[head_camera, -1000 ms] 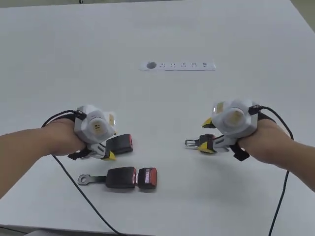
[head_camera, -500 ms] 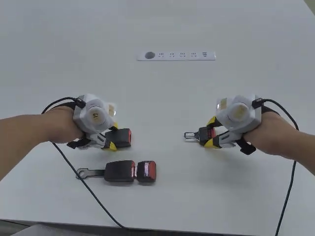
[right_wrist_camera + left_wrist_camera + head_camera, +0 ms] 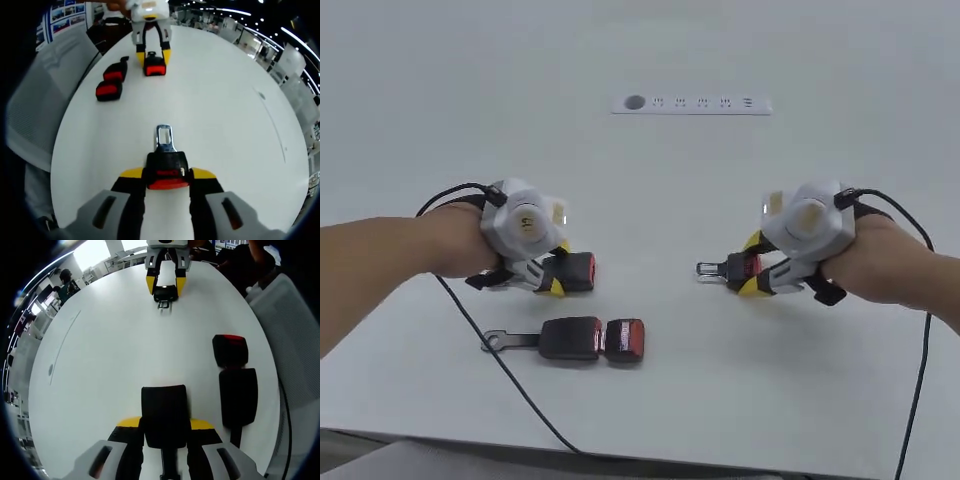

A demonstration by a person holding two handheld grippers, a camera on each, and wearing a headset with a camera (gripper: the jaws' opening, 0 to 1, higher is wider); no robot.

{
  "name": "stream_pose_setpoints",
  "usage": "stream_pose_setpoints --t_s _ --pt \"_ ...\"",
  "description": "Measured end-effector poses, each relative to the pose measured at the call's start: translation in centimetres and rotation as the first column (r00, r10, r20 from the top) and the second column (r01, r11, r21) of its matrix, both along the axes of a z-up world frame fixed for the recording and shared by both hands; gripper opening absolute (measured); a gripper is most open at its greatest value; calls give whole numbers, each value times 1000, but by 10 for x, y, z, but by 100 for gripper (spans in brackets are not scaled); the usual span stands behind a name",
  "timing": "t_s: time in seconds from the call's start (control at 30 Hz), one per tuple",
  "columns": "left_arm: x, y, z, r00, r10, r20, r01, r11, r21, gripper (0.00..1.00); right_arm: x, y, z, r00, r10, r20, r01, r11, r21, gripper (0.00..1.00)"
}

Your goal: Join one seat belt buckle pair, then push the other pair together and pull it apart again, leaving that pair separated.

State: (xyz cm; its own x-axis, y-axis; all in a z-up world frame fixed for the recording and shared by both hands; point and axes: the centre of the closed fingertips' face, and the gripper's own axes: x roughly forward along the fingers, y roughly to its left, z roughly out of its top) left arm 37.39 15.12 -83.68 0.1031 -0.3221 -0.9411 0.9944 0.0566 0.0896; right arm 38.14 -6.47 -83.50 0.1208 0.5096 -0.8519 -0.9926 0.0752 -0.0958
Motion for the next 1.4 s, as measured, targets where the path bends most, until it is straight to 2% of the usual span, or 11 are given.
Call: stream_pose_setpoints --t_s 0.27,0.7,0.9,1.03,1.4 --pt "0 1 0 1000 -6 0 6 1000 14 33 1 31 0 1000 16 4 -16 1000 14 33" --pt "1 2 -2 1000 -13 1 13 999 39 33 -3 98 -2 998 48 33 -50 997 53 33" --pt "1 2 -2 1000 -14 0 14 999 41 33 2 118 -3 998 54 35 -56 997 50 33" --pt "1 2 -3 1000 -14 7 14 999 46 33 -2 131 -4 996 86 39 -88 995 42 33" --pt "4 4 -5 1000 -18 9 17 999 44 33 -1 144 1 995 96 34 -97 994 54 32"
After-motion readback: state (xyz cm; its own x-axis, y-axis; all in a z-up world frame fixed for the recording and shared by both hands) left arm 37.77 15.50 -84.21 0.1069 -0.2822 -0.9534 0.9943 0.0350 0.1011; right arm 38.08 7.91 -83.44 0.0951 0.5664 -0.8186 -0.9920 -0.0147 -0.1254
